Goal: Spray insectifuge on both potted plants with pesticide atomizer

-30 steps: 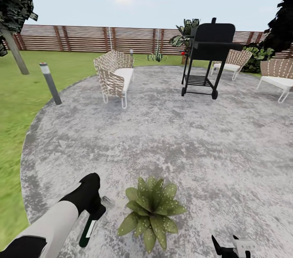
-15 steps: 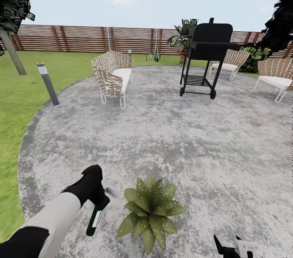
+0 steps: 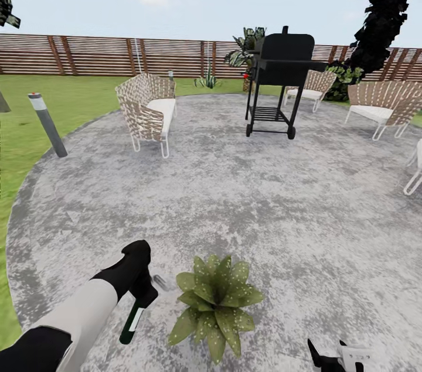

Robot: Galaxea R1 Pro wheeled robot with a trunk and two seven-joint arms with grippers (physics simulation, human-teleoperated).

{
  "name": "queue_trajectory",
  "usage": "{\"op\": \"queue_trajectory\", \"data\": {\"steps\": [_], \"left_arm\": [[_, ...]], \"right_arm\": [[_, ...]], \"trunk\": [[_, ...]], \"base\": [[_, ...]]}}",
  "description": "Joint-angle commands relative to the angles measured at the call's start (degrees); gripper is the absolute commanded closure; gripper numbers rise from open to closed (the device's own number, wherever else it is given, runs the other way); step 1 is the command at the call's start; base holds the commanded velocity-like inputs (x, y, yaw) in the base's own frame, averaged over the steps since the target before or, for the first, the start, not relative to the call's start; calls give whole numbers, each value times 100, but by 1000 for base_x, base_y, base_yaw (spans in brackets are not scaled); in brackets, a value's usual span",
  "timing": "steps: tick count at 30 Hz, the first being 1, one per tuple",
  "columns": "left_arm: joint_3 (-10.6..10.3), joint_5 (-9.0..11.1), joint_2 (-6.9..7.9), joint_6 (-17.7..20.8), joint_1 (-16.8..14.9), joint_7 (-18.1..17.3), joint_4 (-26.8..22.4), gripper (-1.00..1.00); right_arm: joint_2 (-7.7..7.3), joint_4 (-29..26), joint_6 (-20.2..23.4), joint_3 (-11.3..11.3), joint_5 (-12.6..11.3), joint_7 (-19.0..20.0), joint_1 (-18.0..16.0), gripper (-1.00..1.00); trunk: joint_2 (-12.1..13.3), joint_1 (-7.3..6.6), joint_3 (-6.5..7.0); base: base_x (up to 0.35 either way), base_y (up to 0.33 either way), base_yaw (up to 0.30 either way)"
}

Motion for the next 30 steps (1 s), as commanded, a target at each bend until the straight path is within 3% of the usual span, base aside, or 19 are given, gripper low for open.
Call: {"op": "queue_trajectory", "data": {"steps": [1, 12, 22, 30], "left_arm": [[-8, -53, -1, 27, -2, -60, -9, 100], [3, -60, -8, 30, 4, -56, 2, 100], [-21, -90, 0, 27, 52, -43, 10, 100], [-40, -93, 43, 27, 67, -41, 18, 100]], "right_arm": [[2, -2, -19, -49, 25, 46, -6, -100], [3, -2, -18, -49, 25, 46, -6, -100], [3, -2, -18, -49, 25, 46, -6, -100], [3, -2, -18, -49, 25, 46, -6, -100]], "trunk": [[-2, -1, -5], [-2, -1, -5], [-2, -1, -5], [-2, -1, -5]], "base": [[-5, 309, -5], [105, 260, -233], [12, 12, -292], [0, 9, -30]]}}
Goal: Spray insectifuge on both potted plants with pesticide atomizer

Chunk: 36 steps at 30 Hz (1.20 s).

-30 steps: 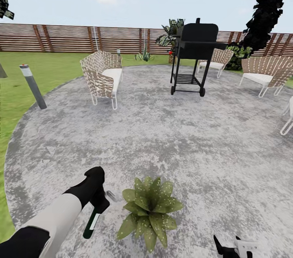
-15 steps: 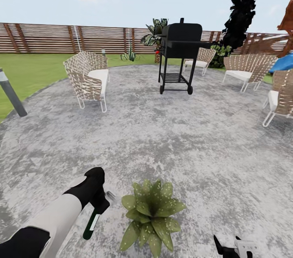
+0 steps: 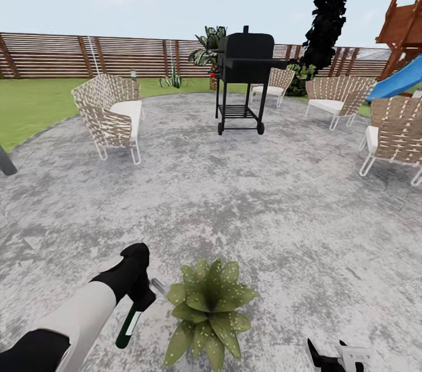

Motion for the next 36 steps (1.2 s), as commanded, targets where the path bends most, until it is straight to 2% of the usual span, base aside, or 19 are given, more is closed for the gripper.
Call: {"op": "queue_trajectory", "data": {"steps": [1, 12, 25, 36], "left_arm": [[-24, -37, 19, 36, -2, -55, -9, 100], [-13, -36, 18, 36, -10, -60, -17, 100], [2, -36, 27, 43, -77, -69, -77, 100], [-13, -4, 106, 20, 7, -64, 63, 100]], "right_arm": [[3, 1, -19, -49, 24, 46, -7, -100], [3, 1, -19, -49, 24, 46, -7, -100], [3, 1, -19, -49, 24, 45, -7, -100], [3, 1, -19, -49, 24, 46, -7, -100]], "trunk": [[-2, -1, -5], [-2, -1, -5], [-2, -1, -5], [-2, -1, -5]], "base": [[0, 81, 0], [0, 232, -6], [0, 10, -266], [0, 0, -33]]}}
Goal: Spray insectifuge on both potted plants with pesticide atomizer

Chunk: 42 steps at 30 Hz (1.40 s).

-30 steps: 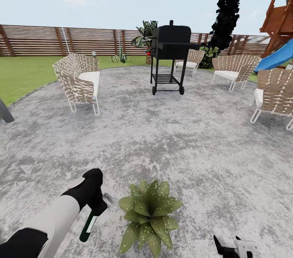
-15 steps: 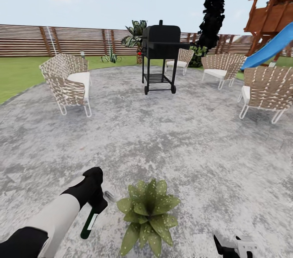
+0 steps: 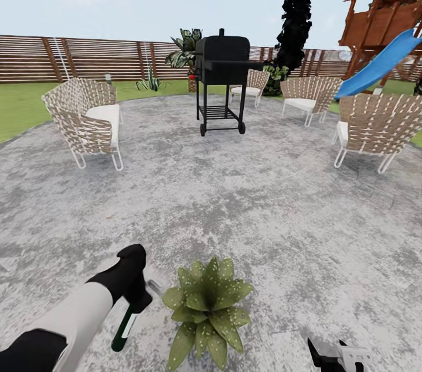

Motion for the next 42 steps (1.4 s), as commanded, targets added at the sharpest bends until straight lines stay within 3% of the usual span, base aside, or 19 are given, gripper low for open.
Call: {"op": "queue_trajectory", "data": {"steps": [1, 11, 17, 35, 42], "left_arm": [[-21, -36, 31, 36, -1, -62, 27, 100], [-20, 14, 174, -158, 116, -88, 100, 100], [-19, -39, 167, -167, 174, -90, 93, 100], [32, -5, 132, -159, 175, -74, 70, 100], [9, -18, 101, -154, 175, -74, 73, 100]], "right_arm": [[2, 1, -19, -49, 24, 46, -7, -100], [4, 1, -19, -49, 24, 45, -7, -100], [3, 1, -19, -49, 24, 45, -7, -100], [11, 8, -19, -46, 25, 46, -7, -100], [11, 7, -19, -49, 24, 46, -7, -100]], "trunk": [[-2, -1, -5], [-2, -1, -5], [-2, -1, -5], [-2, -1, -5], [-2, -1, -5]], "base": [[0, 0, 0], [0, 0, 0], [-79, 0, 0], [-335, -3, 0], [-89, -204, 0]]}}
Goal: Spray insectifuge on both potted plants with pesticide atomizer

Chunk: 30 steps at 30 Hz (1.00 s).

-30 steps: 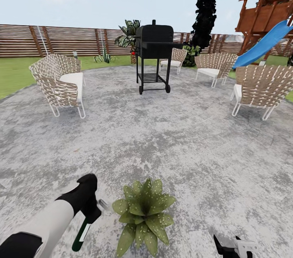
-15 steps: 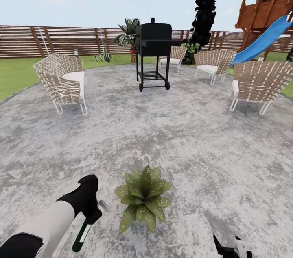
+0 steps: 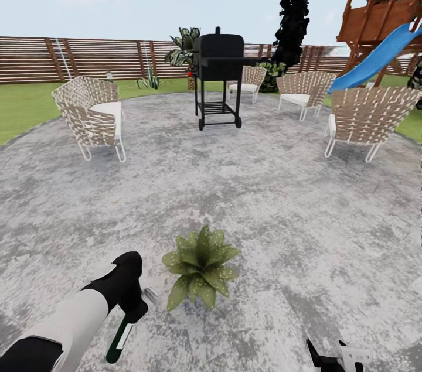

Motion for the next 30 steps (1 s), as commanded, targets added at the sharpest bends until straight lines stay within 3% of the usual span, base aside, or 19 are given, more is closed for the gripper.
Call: {"op": "queue_trajectory", "data": {"steps": [1, 15, 18, 30], "left_arm": [[-28, -47, -1, 36, -2, -52, -14, 100], [20, 61, -9, 56, -2, -172, 13, 100], [19, 39, -9, 49, -2, -443, 124, 100], [-41, -63, 58, 14, 129, -393, 231, 100]], "right_arm": [[2, 6, -19, -49, 23, 46, -7, -100], [2, 6, -19, -43, 24, 46, -7, -100], [2, 2, -19, -40, 23, 46, -7, -100], [2, 4, -19, -42, 24, 46, -7, -100]], "trunk": [[-2, 0, -5], [-2, 0, -5], [-2, 0, -5], [-2, 0, -5]], "base": [[126, -254, 0], [56, -51, 0], [0, 0, 0], [-61, 0, 0]]}}
